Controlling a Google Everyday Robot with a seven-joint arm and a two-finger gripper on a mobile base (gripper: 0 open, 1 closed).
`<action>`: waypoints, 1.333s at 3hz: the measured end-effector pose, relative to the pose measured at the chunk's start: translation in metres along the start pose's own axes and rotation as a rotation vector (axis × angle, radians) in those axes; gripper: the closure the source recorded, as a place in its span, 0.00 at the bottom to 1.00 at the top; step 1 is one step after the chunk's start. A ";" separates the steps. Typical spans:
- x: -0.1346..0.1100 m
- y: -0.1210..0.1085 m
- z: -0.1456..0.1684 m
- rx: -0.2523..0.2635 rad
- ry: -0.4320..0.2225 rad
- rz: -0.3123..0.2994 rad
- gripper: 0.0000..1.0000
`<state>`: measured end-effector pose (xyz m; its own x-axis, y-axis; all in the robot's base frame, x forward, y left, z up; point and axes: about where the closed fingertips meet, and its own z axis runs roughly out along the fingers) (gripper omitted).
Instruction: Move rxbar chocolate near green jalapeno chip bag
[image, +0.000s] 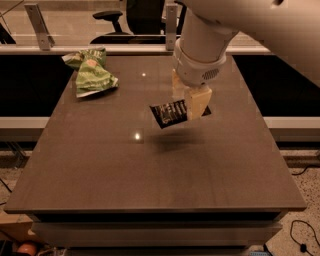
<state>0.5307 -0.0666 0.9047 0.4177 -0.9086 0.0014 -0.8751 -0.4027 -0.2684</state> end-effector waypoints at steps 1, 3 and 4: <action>0.005 -0.020 -0.004 0.048 -0.039 0.000 1.00; -0.004 -0.064 0.008 0.098 -0.116 -0.031 1.00; -0.022 -0.085 0.017 0.092 -0.134 -0.084 1.00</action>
Offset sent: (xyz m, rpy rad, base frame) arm 0.0618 0.0235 0.0167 0.1611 -0.0630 0.0566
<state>0.5996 -0.0104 0.9114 0.5222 -0.8470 -0.0991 -0.8126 -0.4590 -0.3593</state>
